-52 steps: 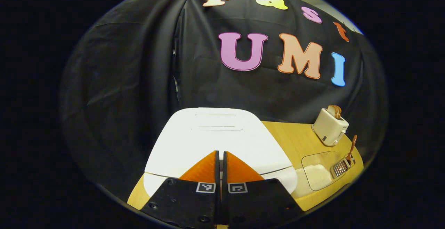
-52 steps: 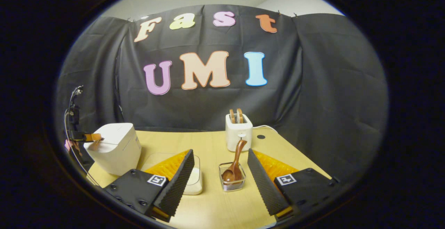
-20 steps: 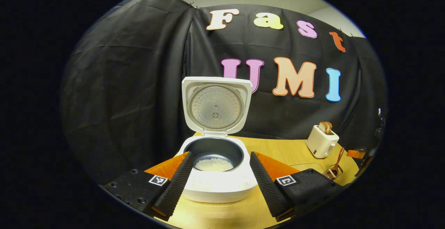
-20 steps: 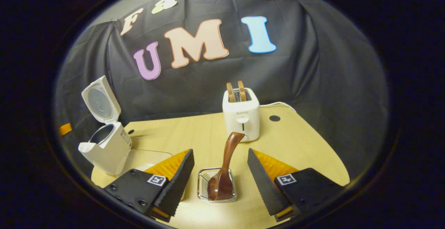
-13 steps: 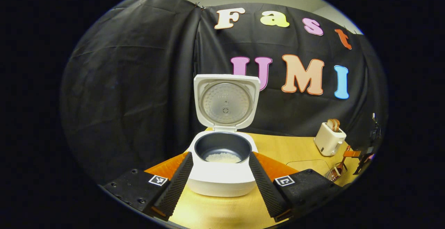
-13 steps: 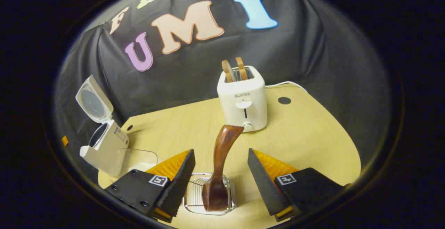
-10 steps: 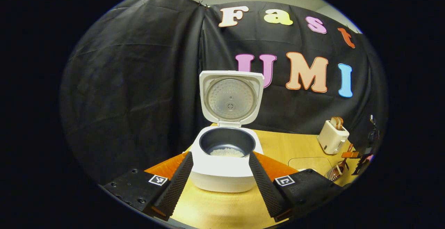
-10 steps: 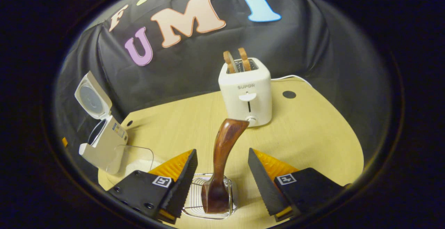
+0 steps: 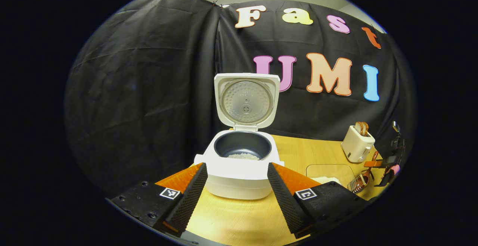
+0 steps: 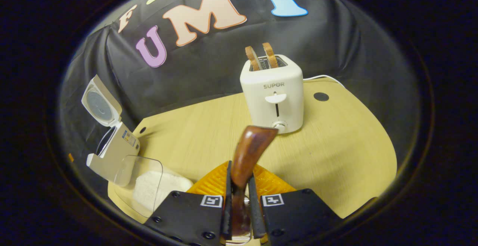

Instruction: Close the left gripper, press the button to open the rice cooker; take a wooden spoon from the chopstick holder with the right hand, scoop a spoonful of rice and pour it into the rice cooker, then put the wooden spoon back into the chopstick holder.

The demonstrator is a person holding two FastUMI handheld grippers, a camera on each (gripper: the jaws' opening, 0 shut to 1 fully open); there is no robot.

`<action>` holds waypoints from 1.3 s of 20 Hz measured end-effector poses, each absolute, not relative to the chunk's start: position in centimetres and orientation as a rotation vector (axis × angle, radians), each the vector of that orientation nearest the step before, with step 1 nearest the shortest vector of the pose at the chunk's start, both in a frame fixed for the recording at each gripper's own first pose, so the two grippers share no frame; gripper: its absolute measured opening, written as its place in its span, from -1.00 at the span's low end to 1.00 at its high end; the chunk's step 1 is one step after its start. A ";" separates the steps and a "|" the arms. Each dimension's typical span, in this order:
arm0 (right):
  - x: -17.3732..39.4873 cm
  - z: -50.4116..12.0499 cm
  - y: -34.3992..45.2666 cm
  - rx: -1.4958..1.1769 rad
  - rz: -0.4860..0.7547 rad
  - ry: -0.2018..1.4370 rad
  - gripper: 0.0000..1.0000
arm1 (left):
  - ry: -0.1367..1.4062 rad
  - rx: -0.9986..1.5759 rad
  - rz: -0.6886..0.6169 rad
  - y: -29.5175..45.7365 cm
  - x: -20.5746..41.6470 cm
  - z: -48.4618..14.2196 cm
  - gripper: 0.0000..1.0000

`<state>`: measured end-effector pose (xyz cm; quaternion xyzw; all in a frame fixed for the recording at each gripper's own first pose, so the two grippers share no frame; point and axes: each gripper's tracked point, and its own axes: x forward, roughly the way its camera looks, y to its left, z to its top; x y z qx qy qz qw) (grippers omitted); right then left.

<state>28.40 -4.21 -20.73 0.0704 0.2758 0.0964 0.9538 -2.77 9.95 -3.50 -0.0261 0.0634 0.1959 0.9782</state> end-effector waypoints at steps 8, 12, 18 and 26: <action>27.9 -19.6 -4.1 0.146 0.202 0.533 -0.77 | 0.125 -0.061 0.360 7.2 -3.2 -4.3 0.91; 27.3 -18.9 -3.9 0.114 0.212 0.510 -0.81 | 0.126 -0.080 0.363 6.9 -3.9 -5.1 0.90; 26.1 -15.2 -3.7 0.125 0.199 0.423 -0.75 | 0.115 -0.116 0.332 6.9 -3.5 -5.5 0.92; 23.7 -8.5 -3.9 0.182 0.082 0.298 -0.75 | 0.131 -0.053 0.205 10.0 -1.3 -4.9 0.92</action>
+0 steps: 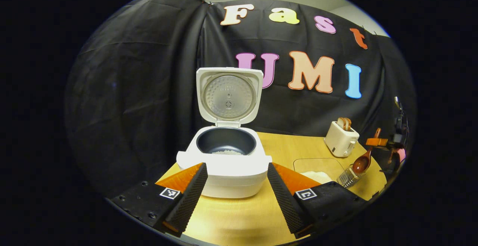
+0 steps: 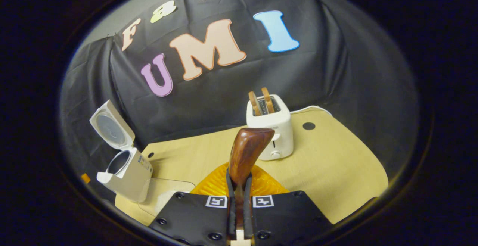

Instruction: Close the left gripper, press the button to open the rice cooker; take a wooden spoon from the chopstick holder with the right hand, scoop a spoonful of rice and pour it into the rice cooker, then put the wooden spoon back into the chopstick holder.

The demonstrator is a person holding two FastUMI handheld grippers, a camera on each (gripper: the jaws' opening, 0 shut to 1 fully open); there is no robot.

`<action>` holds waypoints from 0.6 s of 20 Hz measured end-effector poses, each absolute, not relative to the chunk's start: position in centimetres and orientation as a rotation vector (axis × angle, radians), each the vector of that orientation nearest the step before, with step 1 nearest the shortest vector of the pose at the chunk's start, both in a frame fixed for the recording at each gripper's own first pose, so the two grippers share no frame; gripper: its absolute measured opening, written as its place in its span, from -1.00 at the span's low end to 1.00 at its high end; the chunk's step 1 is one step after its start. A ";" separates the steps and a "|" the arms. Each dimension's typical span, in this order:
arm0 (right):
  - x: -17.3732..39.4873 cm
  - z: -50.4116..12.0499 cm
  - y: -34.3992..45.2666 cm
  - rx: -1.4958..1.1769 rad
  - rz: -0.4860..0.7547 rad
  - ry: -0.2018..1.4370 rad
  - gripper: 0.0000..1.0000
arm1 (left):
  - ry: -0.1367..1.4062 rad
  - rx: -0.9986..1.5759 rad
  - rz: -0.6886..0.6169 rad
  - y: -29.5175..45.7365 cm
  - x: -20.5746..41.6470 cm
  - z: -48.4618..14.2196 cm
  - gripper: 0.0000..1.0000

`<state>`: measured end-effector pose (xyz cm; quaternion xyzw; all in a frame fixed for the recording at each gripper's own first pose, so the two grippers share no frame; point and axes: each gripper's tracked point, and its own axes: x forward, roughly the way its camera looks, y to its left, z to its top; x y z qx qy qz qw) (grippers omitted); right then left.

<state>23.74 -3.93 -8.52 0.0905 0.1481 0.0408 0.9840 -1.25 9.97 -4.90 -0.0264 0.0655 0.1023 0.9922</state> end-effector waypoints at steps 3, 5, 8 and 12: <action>22.6 -5.7 -3.3 0.194 0.037 0.247 -0.82 | 0.135 -0.051 0.149 11.4 -0.3 -4.7 0.91; 21.9 -4.3 -1.6 0.223 0.037 0.222 -0.82 | 0.137 -0.048 0.126 12.3 0.2 -4.6 0.90; 21.4 -3.2 1.3 0.261 0.054 0.199 -0.82 | 0.138 -0.051 0.097 13.7 1.1 -4.5 0.91; 21.3 -4.2 5.4 0.255 0.066 0.196 -0.82 | 0.133 -0.041 0.073 15.2 1.8 -4.5 0.92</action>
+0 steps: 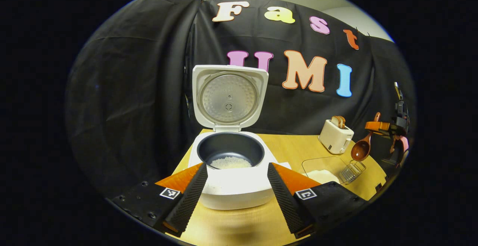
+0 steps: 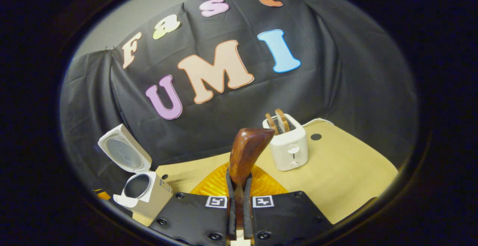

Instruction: Close the left gripper, press the button to open the rice cooker; take a wooden spoon from the chopstick holder with the right hand, scoop a spoonful of rice and pour it into the rice cooker, then put the wooden spoon back into the chopstick holder.

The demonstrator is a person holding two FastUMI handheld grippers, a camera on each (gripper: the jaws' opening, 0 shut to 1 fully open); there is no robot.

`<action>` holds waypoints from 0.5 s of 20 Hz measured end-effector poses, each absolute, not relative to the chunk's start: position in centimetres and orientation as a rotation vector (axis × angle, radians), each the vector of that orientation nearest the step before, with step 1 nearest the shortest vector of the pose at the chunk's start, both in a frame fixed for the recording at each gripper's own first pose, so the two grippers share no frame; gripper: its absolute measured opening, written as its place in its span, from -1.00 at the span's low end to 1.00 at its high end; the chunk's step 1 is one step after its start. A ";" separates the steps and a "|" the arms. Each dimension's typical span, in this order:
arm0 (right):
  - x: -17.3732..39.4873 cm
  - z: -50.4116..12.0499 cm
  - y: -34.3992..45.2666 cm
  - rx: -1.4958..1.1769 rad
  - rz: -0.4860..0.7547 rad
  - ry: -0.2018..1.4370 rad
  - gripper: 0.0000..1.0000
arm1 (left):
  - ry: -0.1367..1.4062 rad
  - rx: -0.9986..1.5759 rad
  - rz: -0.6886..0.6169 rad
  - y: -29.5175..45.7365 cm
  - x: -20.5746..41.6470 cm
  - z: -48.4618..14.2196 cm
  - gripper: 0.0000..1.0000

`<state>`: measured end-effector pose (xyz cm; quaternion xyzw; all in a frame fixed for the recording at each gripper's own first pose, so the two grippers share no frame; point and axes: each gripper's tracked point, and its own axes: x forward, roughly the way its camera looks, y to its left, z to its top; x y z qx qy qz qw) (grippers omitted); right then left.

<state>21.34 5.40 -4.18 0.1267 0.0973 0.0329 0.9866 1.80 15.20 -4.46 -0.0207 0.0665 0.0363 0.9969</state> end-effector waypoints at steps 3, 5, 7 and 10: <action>21.7 -6.1 8.5 0.236 0.076 0.215 -0.82 | 0.132 -0.024 0.059 16.2 2.2 -4.4 0.90; 21.8 -7.9 9.8 0.187 0.064 0.232 -0.79 | 0.133 -0.026 0.054 16.8 2.6 -4.5 0.91; 21.8 -9.8 11.3 0.134 0.061 0.252 -0.79 | 0.135 -0.044 0.044 17.0 2.8 -4.5 0.91; 22.1 -12.5 13.0 0.042 0.053 0.274 -0.75 | 0.141 -0.049 0.031 17.0 3.4 -4.6 0.91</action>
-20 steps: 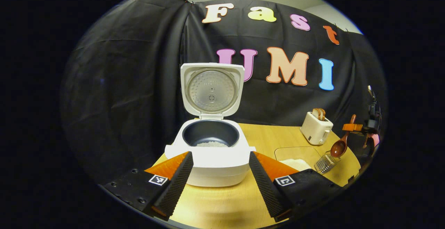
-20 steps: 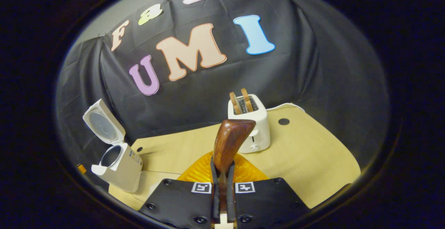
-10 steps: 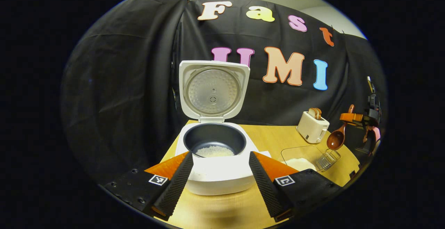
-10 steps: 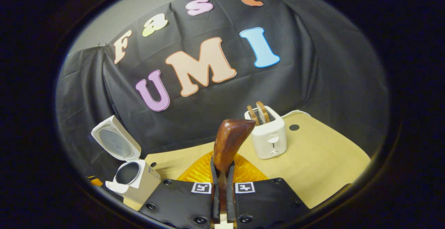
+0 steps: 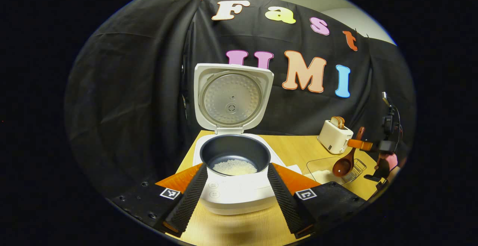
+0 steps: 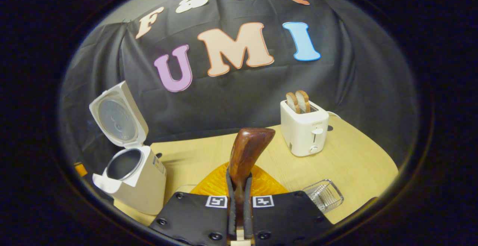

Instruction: Close the left gripper, press the button to open the rice cooker; take a wooden spoon from the chopstick holder with the right hand, scoop a spoonful of rice and pour it into the rice cooker, then put the wooden spoon back into the chopstick holder.

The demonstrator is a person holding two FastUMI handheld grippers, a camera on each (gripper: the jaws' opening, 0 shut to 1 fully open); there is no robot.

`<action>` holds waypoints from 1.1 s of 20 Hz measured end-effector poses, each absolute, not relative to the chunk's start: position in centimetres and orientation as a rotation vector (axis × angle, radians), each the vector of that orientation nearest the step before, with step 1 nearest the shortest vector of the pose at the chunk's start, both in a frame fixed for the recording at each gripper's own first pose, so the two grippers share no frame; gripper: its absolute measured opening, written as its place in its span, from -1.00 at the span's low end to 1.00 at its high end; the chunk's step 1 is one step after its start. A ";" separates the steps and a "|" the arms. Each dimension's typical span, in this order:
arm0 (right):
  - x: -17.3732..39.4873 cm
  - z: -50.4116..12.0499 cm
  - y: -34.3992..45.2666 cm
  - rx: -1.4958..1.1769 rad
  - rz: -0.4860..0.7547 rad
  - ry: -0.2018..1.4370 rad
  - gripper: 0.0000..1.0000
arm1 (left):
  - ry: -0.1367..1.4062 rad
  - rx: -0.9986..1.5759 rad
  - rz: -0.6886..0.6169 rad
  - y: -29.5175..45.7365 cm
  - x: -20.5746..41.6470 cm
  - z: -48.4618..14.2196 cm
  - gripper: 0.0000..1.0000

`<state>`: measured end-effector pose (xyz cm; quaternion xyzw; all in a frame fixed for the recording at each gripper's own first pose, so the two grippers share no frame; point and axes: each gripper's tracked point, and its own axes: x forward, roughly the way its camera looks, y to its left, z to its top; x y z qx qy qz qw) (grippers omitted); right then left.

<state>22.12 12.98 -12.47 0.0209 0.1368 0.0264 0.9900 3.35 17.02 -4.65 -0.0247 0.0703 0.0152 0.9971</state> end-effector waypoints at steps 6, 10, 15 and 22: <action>22.7 -16.0 15.4 -0.058 0.035 0.314 -0.79 | 0.154 -0.046 -0.013 16.5 4.5 -4.9 0.91; 22.5 -17.5 16.4 -0.118 0.032 0.331 -0.82 | 0.170 -0.047 -0.025 16.5 4.8 -5.3 0.91; 21.8 -18.8 19.0 -0.017 0.075 0.371 -0.78 | 0.181 -0.058 -0.033 17.0 4.8 -5.9 0.92; 21.2 -19.0 21.1 0.157 0.103 0.437 -0.79 | 0.188 -0.069 -0.045 17.2 4.7 -6.6 0.91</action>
